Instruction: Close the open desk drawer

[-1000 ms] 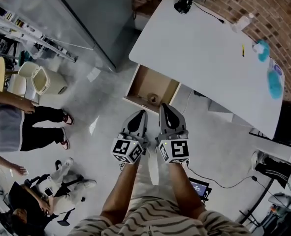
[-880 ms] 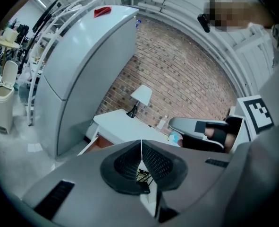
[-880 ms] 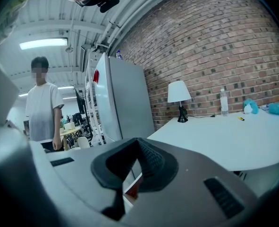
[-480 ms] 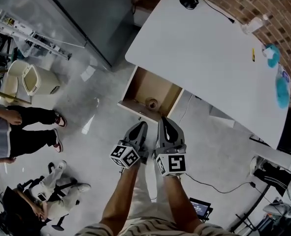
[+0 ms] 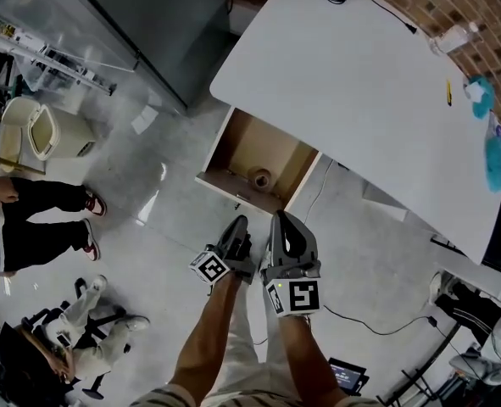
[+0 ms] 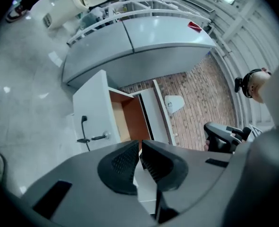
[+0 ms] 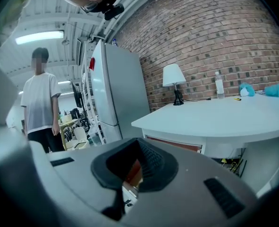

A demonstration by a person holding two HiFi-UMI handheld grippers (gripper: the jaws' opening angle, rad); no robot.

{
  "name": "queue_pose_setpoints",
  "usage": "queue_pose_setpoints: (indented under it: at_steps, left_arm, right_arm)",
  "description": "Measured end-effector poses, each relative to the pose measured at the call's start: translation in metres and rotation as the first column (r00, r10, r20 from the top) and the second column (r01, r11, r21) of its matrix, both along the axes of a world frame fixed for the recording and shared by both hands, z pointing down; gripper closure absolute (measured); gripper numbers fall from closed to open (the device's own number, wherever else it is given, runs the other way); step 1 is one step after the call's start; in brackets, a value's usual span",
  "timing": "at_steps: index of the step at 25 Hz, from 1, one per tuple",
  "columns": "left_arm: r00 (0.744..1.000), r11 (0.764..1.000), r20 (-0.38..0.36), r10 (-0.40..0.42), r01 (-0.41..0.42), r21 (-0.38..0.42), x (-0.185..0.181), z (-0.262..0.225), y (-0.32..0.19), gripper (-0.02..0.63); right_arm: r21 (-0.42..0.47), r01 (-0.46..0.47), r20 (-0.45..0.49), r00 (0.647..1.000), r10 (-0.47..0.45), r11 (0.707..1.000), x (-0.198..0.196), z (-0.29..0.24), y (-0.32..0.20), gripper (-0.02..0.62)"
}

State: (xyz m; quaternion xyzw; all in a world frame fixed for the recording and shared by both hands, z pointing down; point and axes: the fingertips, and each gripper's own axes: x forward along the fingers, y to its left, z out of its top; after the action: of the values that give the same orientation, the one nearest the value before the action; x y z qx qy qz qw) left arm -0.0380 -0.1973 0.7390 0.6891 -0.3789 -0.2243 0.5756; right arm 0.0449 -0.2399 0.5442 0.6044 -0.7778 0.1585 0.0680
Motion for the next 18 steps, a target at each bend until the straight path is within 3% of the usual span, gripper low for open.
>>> queue_pose_setpoints:
  at_steps: [10,18]
  left_arm:
    - [0.984,0.991,-0.148,-0.097,0.081,-0.109,-0.001,0.067,0.015,0.592]
    - [0.935,0.968,-0.275,-0.224,0.179,-0.179,0.006,0.106,0.003,0.481]
  right_arm:
    - [-0.033,-0.007,0.001,1.000,0.007,0.999,-0.001,0.036,0.013,0.584]
    - [-0.052,-0.006,-0.002,1.000,0.006,0.999,0.000,0.058,0.019,0.585]
